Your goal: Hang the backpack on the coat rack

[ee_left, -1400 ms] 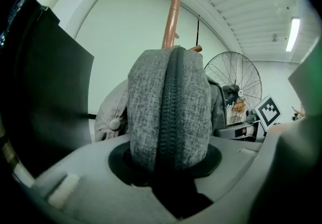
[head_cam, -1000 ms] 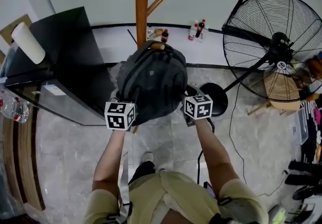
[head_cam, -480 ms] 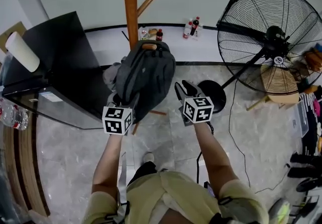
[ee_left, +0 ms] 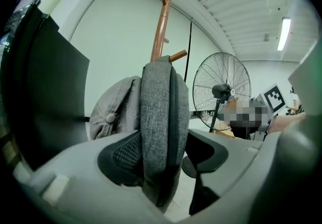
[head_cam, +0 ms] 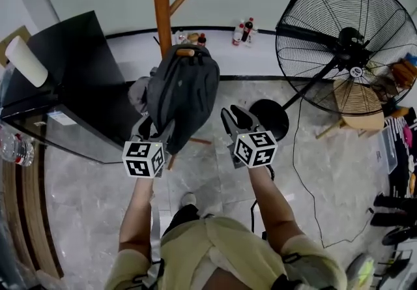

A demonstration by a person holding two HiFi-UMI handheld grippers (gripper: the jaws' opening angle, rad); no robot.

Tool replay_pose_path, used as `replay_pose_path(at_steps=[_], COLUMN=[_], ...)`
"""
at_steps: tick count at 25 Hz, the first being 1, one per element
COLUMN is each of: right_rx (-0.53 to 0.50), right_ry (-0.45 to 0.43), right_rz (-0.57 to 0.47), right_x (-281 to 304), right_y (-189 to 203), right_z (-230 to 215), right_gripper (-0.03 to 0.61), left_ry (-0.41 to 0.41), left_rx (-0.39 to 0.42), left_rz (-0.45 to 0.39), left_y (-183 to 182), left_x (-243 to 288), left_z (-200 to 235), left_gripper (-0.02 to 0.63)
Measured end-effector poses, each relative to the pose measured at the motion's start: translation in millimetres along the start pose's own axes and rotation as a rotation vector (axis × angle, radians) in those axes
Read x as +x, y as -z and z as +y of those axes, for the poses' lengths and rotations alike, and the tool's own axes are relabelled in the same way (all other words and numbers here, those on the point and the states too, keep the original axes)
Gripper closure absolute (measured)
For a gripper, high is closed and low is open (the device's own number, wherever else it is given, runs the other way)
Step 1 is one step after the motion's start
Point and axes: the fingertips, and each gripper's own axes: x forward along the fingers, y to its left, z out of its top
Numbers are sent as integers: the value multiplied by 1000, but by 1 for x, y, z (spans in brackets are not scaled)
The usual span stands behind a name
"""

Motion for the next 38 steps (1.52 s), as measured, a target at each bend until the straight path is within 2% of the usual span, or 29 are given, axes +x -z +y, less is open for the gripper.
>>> replay_pose_path(at_steps=[3,9,14,20,22,30,34,38], right_rx=[8,17,20,34,37,41,51,47], right_ry=[-8,-37,-55,-67,-72,-78,-92,-94], right_rz=[-8,-24,-41,-53,-56,-104,-133,-150], right_x=[-12,-38,-58,-79,-87,-116,-128,-140], right_y=[1,1,-1,0,1,-7,-13,-18], right_z=[5,20,32,40,44,57,64,72], right_gripper=[448,454,459,463,465,488,552,575], left_ry=[-11,2,52,147,172,143,105,88], left_rx=[-28,-135,-249,-334,-332,-234,-198,-192], left_rz=[-21,-92,-148,-190,-200,-236,-249,-261], left_y=[-2,-5,-12,-19,-22,-33,-34,-37], left_x=[-12,-48,-75,-98,-106,-138,-152,-166], left_z=[-2,-16,-31,-57,-66,-81,-85,-89], left_gripper=[348,368,368,370,371,532,602,614])
